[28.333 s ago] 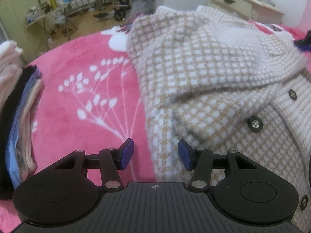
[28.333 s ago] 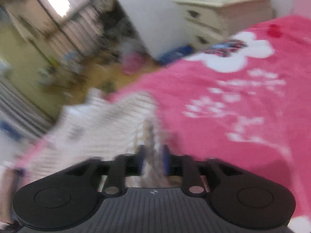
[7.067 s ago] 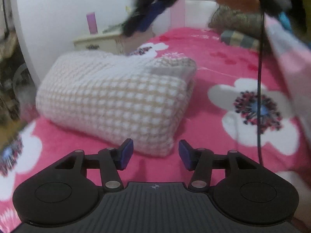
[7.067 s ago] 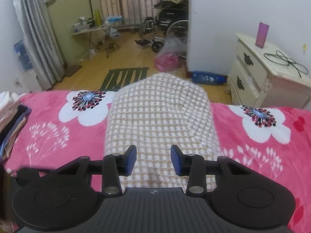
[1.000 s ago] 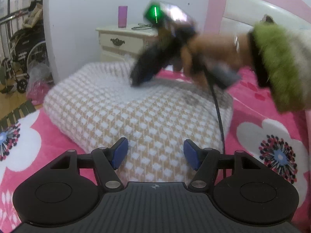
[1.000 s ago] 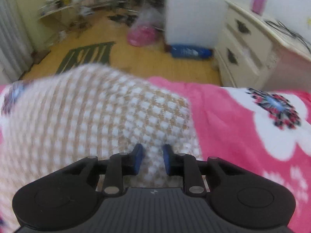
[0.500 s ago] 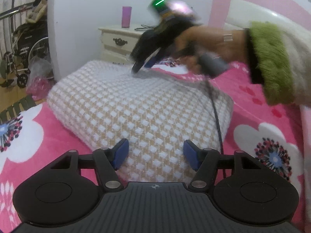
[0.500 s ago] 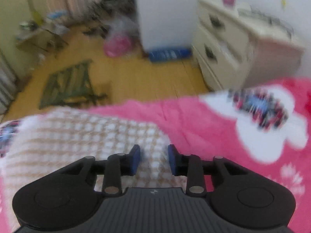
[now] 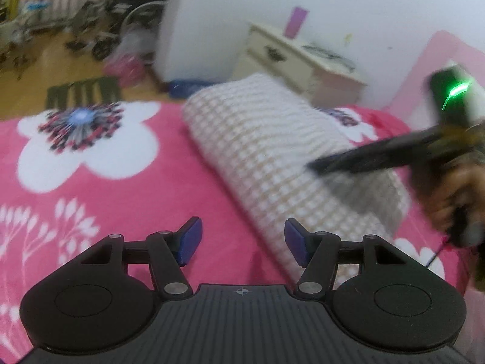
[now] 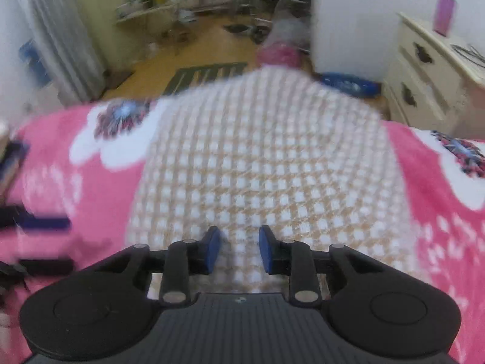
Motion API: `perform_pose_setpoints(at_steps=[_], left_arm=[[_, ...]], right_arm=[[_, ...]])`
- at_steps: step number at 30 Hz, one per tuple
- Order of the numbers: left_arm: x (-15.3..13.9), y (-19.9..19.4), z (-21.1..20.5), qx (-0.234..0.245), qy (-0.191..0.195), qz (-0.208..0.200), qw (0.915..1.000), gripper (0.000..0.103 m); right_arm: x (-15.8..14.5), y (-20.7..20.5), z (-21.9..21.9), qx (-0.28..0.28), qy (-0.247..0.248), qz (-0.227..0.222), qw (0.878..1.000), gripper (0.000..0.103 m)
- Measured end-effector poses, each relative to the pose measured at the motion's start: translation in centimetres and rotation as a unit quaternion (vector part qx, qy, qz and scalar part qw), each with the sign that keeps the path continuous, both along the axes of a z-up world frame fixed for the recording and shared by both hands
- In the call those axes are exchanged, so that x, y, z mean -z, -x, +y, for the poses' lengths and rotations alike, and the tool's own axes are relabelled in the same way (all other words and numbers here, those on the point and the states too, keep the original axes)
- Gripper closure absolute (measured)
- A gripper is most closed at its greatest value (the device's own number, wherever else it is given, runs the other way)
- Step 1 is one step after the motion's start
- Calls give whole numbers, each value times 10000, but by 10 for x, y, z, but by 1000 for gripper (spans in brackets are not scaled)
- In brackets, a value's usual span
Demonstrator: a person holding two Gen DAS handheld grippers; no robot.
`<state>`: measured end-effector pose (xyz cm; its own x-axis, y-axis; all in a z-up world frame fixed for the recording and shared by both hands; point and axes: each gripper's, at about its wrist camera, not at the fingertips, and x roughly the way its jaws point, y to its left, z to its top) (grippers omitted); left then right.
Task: Fold clothes
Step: 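Push the coat bundle side with the left gripper while the right gripper presses it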
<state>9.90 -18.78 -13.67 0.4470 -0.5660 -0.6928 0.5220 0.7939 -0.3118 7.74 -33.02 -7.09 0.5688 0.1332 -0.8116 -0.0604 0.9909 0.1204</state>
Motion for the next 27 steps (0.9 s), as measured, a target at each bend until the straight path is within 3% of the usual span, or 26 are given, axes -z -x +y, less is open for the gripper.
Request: perform_pose_setpoints(at_steps=[2,4,6,8,10,13,15,17,19,23,25,27], left_arm=[[0,-4,5,-113,-79,139,9998,41],[6,-8,6,-197,-107,303,9993,40],[11,-13,8,-281,-135,467,9984,40],[17,-16,4,-345,-204,602,9974,40],[18,-16,4,-399,-220,648,9969,39],[17,-15,7,-454,-243,642,9966,38],[18,-16,10,-483,-229,592,9968,36],[18,-16,13,-512,-214,545,9970,36],[21,-22,9,-578,-85,670,9960,36],[15,-24,6,-558,337,746,9951,34],[9,-23,10,-536,649,693,9940,33],[10,-28,8,-403,868,773,9924,26]], right_arm=[[-29,21,8,-211,-92,-334,9992,73],[-41,41,19,-548,-376,-360,9971,73],[-13,52,39,-895,-6,-46,9960,75],[44,53,54,-942,581,57,9938,74],[40,51,52,-809,433,-54,9958,74],[-1,58,41,-643,-60,-50,9979,73],[-11,72,41,-810,-123,-98,9966,73],[18,81,45,-898,248,141,9956,74],[56,81,44,-848,294,98,9959,73],[26,78,16,-462,-502,43,9977,72],[9,87,-17,-205,-902,-210,9955,68],[0,88,-69,460,-1190,-680,9895,45]])
